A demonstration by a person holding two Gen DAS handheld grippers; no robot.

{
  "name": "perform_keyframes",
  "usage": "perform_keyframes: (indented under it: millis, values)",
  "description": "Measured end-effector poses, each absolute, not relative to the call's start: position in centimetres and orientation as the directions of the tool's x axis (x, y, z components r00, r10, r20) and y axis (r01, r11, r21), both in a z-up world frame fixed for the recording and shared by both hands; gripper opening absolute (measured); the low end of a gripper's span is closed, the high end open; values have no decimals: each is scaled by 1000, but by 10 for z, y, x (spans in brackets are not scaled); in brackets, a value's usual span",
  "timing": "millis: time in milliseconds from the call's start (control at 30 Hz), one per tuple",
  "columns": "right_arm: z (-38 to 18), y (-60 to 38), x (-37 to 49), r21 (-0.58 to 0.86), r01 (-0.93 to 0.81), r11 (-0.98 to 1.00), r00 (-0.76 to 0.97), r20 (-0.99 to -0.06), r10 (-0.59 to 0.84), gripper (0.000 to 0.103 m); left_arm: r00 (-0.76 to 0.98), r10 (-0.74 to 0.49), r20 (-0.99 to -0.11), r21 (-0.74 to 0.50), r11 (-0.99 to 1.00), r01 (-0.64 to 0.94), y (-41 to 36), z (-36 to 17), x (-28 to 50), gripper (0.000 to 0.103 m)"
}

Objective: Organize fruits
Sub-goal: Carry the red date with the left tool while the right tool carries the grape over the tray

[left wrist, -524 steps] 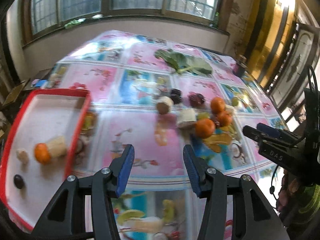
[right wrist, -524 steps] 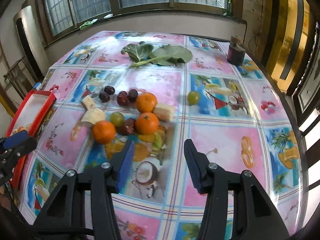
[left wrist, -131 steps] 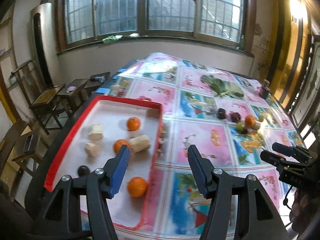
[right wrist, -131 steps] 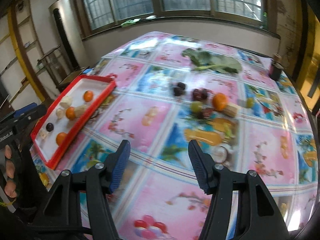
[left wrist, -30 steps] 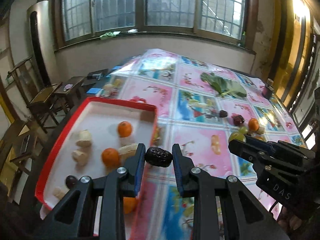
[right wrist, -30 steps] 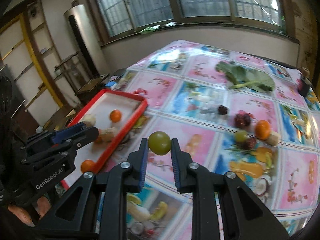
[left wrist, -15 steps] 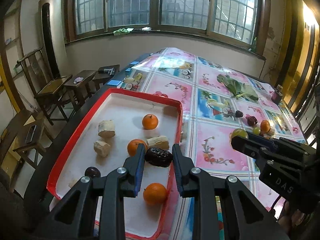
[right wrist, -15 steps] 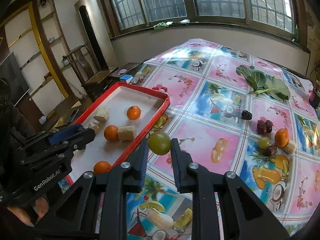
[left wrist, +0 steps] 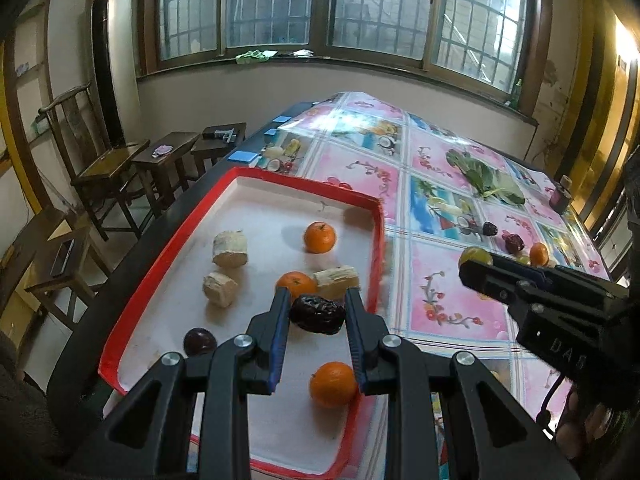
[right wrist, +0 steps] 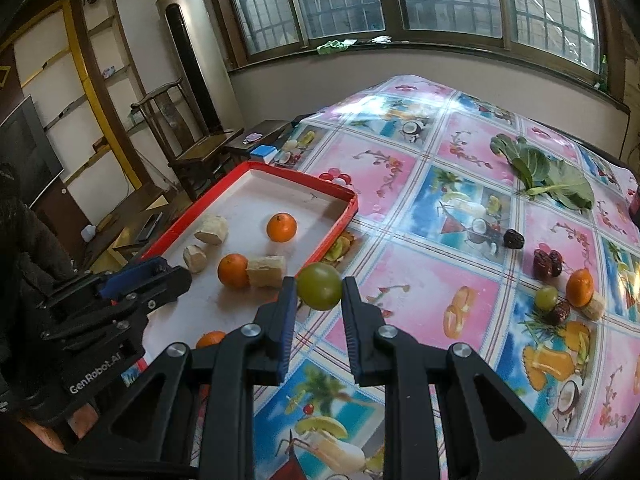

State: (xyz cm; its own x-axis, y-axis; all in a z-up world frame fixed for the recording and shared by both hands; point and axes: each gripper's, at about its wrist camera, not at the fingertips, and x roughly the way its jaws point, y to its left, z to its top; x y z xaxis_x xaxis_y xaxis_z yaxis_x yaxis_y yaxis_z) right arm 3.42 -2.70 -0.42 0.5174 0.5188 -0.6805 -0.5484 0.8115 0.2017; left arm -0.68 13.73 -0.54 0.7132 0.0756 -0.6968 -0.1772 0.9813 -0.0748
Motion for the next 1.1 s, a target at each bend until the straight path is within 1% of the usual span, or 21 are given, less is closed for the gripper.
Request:
perform_keyframes:
  millis: [133,267,433,533,833,1100]
  values:
    - [-4,-17,43,206,-558,804,507,-683,527,24,704,78,-706,-92,976,-200,155,-10,-7,26]
    - [-5,-2,57,213,-567,796,491,-688,534,24,694,48,-718,-140,967,-212,175,-16,-9,26]
    - [-9,18,77,216,-572,791,479,-695,536,24,679,19,-734,-167,964,-208,188,-24,-10,26]
    - [-14,33,91,220,-574,789,465,-706,535,24,674,4,-739,-176,964,-199,190,-28,-12,26]
    - [-39,73,121,150,-582,799,449,-760,470,24,647,-60,-761,-208,966,-155,183,-45,-11,26]
    - [-49,79,148,146,-541,828,465,-768,440,24,637,-74,-768,-209,968,-139,182,-54,-9,26]
